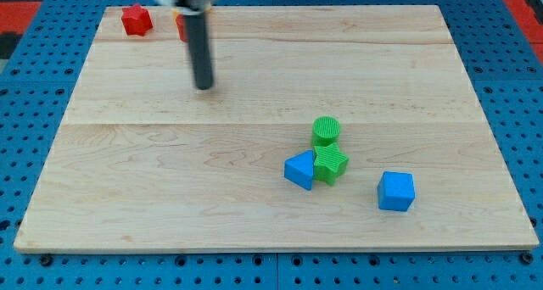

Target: Move the red blocks to the top centre

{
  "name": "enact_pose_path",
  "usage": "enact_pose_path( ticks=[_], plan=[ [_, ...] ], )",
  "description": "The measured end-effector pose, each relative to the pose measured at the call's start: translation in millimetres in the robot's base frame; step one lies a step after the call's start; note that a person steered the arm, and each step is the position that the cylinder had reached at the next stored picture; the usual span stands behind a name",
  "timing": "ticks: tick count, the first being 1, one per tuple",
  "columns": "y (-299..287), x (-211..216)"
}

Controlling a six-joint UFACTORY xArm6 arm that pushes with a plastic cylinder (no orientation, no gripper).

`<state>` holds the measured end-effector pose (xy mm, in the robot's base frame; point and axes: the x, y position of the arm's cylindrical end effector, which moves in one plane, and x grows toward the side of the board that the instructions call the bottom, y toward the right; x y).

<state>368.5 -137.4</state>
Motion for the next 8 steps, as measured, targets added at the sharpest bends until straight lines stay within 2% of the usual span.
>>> enact_pose_path(
  ticks=[1,2,3,6,7,8],
  plan=[
    [-64,-1],
    [-163,-10],
    [-166,-12],
    [-165,-99],
    [-167,-115],
    [-143,-124]
  ],
)
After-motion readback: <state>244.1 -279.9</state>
